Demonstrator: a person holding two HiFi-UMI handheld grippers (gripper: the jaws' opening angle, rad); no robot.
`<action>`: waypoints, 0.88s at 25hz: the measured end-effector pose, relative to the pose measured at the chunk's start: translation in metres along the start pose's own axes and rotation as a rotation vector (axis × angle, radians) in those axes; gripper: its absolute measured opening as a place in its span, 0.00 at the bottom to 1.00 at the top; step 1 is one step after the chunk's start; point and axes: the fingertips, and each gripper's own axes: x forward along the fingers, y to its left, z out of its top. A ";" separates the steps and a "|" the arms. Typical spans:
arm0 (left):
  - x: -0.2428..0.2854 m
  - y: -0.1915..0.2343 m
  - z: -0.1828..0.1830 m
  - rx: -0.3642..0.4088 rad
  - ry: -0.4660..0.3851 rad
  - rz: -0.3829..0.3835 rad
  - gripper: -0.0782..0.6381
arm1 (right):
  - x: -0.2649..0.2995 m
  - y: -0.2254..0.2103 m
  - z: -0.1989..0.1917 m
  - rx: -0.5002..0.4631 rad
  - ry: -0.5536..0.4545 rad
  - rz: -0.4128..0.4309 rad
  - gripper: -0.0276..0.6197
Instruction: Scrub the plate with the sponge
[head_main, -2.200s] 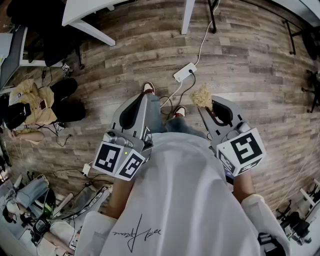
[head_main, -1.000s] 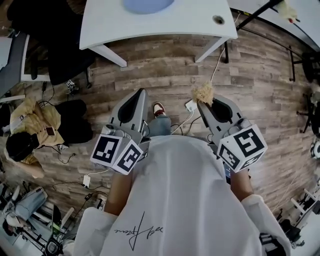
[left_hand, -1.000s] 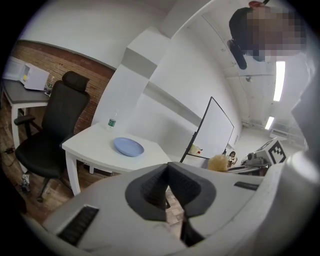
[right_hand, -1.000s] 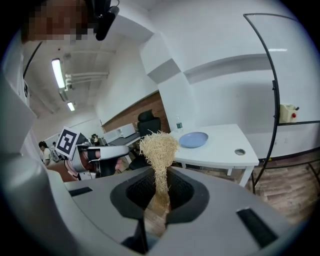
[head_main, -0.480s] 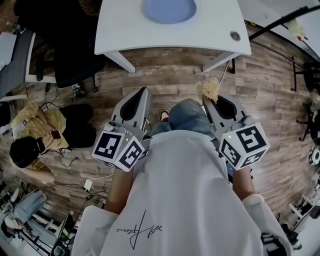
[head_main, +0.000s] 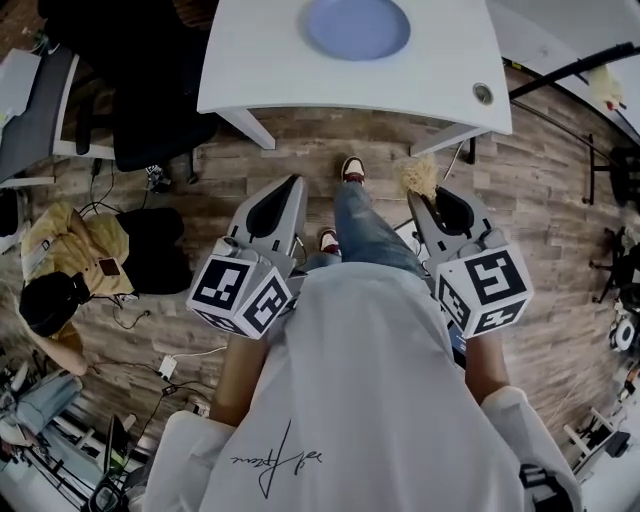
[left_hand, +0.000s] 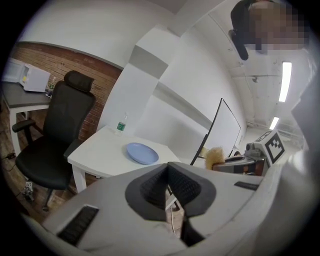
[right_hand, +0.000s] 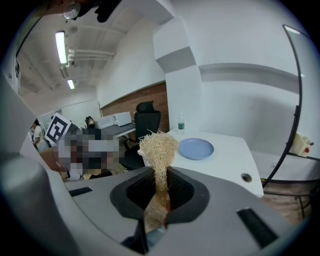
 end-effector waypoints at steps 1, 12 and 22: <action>0.004 0.004 0.001 -0.005 0.001 0.006 0.10 | 0.005 -0.003 0.003 0.001 -0.003 0.007 0.11; 0.083 0.053 0.028 0.014 0.046 0.073 0.10 | 0.074 -0.076 0.037 0.044 0.002 0.035 0.11; 0.161 0.089 0.064 0.152 0.108 0.175 0.10 | 0.142 -0.152 0.075 -0.021 0.038 0.044 0.11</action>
